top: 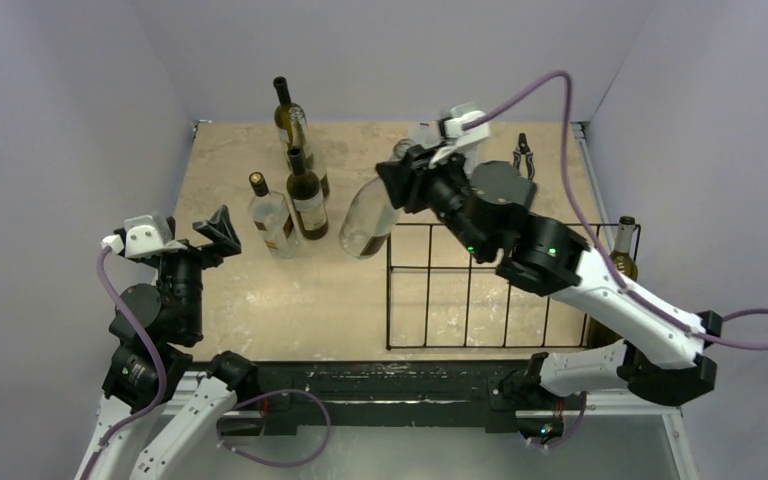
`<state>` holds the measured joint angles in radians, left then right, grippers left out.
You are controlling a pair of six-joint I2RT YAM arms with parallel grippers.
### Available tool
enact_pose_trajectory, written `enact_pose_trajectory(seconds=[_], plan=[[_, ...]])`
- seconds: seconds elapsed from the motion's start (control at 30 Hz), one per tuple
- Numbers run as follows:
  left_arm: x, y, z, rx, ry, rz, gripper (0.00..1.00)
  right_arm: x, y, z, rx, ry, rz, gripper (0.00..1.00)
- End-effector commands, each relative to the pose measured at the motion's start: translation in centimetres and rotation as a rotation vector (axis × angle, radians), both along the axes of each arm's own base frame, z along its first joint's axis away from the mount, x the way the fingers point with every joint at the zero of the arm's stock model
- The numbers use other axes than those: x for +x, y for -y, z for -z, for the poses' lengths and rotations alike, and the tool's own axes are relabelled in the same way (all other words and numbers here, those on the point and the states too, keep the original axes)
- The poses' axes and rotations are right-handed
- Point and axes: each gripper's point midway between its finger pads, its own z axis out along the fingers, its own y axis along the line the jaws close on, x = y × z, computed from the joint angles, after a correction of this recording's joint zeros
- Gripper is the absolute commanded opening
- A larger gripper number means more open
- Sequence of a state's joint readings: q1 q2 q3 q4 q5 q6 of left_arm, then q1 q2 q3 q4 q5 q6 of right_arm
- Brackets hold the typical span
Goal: Put the wine bottle on the wine rack
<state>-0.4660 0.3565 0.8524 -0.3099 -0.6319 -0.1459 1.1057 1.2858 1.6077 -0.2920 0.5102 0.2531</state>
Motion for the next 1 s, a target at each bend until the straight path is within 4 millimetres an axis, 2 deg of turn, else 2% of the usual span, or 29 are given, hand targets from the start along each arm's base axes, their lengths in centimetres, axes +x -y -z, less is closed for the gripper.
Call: enact_pose_trajectory(seconds=[0.0,0.1,0.2,0.33,0.47,0.63,0.87,0.97], plan=[[0.0,0.3,-0.9,-0.014,0.024,0.016,0.96,-2.3,9.8,-10.4,0.281,0.14,0.137,0.0],[0.1,0.4,-0.8,-0.015,0.014,0.02,0.96,-3.3,13.8,-10.9,0.268,0.149,0.198,0.0],[0.2,0.7,-0.8,-0.017,0.012,0.032,0.96,-4.1,17.6,-10.5,0.233,0.162,0.27,0.0],[0.3,0.7,-0.7,-0.018,0.008,0.031,0.96,-5.1,22.3,-8.5,0.185,0.151,0.367,0.0],[0.4,0.8,-0.6,-0.018,0.003,0.033,0.96,-5.3,25.3,-5.8,0.121,0.121,0.467,0.0],[0.6,1.2,-0.4,-0.018,-0.01,0.047,0.96,-4.3,26.4,-2.6,-0.088,0.089,0.588,0.0],[0.8,1.1,-0.3,-0.015,-0.016,0.042,0.95,-2.3,25.3,1.0,-0.397,0.081,0.72,0.0],[0.9,1.1,-0.2,-0.01,-0.023,0.038,0.95,-1.8,25.8,2.2,-0.509,0.076,0.789,0.0]])
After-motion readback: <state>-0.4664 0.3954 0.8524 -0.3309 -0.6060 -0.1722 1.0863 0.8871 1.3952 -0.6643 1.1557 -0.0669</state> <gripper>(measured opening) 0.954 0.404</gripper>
